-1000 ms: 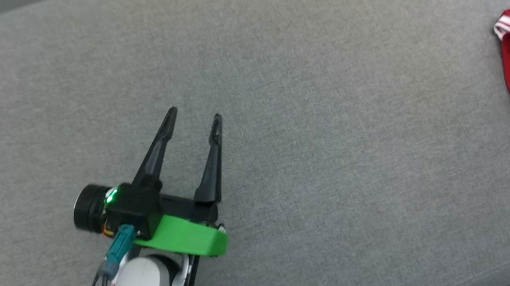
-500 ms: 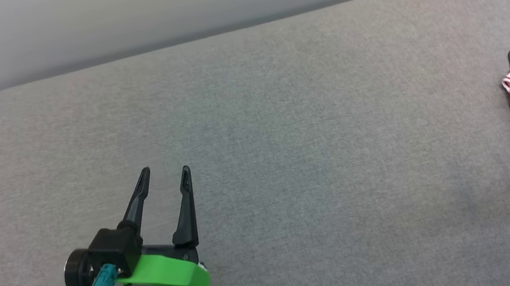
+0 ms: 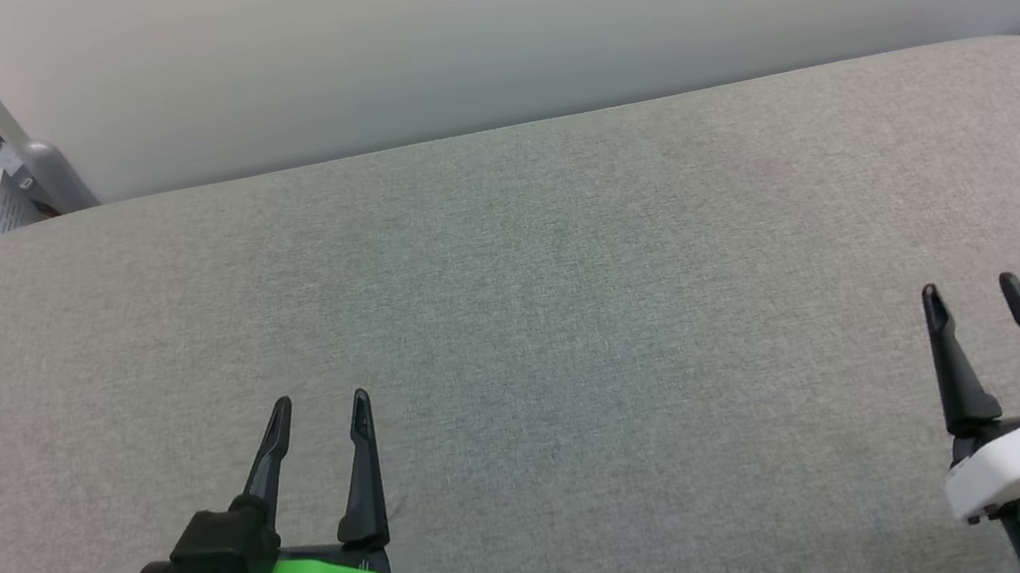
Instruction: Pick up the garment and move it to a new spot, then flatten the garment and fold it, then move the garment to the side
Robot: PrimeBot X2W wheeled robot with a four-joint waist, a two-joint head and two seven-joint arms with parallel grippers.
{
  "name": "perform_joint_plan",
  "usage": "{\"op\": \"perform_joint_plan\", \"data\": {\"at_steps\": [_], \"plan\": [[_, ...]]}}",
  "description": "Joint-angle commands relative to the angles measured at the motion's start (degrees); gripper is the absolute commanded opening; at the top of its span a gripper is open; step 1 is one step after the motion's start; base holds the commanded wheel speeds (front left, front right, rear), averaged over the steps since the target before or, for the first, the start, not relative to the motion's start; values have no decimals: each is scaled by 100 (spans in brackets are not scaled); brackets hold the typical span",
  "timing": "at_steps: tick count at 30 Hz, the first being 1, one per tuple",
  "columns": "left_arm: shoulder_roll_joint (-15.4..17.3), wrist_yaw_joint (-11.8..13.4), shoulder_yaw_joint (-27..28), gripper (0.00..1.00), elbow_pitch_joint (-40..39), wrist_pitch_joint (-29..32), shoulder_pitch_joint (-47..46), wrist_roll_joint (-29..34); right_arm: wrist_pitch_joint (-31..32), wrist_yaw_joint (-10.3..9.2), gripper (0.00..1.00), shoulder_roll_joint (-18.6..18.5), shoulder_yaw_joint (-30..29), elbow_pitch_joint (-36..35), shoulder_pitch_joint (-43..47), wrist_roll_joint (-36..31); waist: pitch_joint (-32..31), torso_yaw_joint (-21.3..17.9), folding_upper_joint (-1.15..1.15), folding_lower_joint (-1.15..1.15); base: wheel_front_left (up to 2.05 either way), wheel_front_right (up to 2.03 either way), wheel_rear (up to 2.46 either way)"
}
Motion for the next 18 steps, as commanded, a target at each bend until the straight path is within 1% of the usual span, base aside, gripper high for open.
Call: {"op": "perform_joint_plan", "data": {"at_steps": [1, 9, 18], "plan": [[-39, -22, 37, 100, 13, -33, 125, 27, -81, -9, 100, 61, 50, 45, 87, -16, -28, 45, 0, 0, 0, 0, 0], [-49, -26, 86, 100, -7, -33, 157, -67, -226, -9, 100, 126, 283, 207, 104, -77, 18, 75, 0, 0, 0, 0, 0], [-50, -28, 78, 100, -23, -33, 146, -164, -280, -9, 100, 105, 333, 238, 53, -58, 35, 89, 0, 0, 0, 0, 0]]}}
